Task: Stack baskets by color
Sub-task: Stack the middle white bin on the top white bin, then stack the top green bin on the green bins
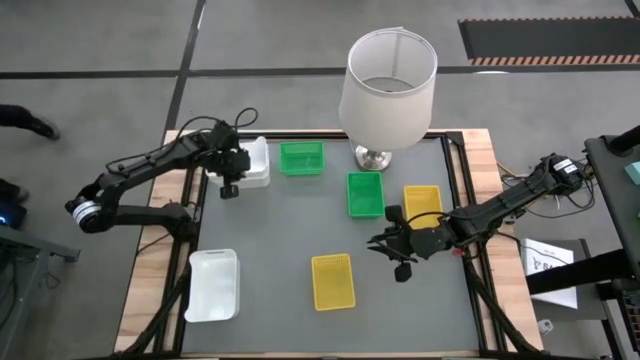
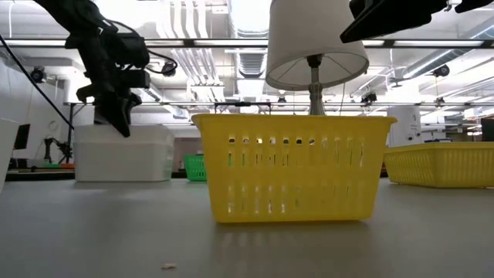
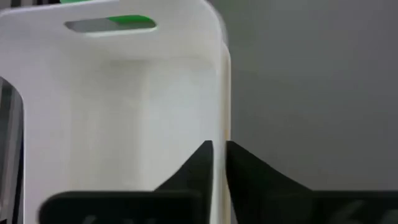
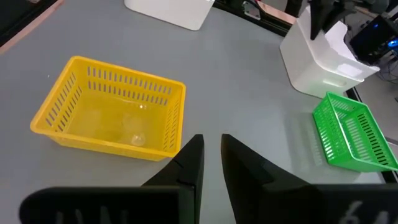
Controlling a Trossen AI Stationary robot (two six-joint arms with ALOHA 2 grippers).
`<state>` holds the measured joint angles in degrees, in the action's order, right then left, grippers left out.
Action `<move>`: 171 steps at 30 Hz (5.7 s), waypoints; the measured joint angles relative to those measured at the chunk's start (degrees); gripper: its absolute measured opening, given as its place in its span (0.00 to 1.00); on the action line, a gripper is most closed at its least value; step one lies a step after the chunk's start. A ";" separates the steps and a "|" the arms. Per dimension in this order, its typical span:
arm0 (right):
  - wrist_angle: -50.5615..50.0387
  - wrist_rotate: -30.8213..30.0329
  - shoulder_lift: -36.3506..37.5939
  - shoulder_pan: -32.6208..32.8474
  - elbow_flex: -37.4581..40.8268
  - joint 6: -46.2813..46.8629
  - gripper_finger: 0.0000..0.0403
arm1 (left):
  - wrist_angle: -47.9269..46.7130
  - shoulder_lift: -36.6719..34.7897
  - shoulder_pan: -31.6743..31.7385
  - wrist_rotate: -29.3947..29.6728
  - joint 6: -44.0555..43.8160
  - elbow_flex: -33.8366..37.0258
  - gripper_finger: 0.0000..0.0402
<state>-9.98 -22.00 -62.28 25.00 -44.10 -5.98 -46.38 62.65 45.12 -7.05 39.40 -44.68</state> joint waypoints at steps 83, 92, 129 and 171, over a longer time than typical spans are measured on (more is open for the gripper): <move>3.28 -0.15 20.20 0.00 15.63 2.16 0.12 | 47.67 35.69 -26.85 18.69 -29.97 -12.26 0.30; 4.74 -0.17 23.96 -0.03 17.68 1.01 0.12 | 52.64 38.89 -25.51 18.70 -29.48 -12.28 0.30; 8.06 -1.14 23.82 -0.18 17.80 6.00 0.15 | 34.30 26.35 -38.08 18.69 -25.64 -12.33 0.00; -5.87 34.57 -28.00 -18.63 -30.51 -20.73 0.48 | 39.46 16.70 -59.91 5.69 -25.83 -10.02 0.00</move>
<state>-15.84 12.57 -90.29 6.36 -74.60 -26.71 -6.92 79.35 -14.79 -1.35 13.57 -54.71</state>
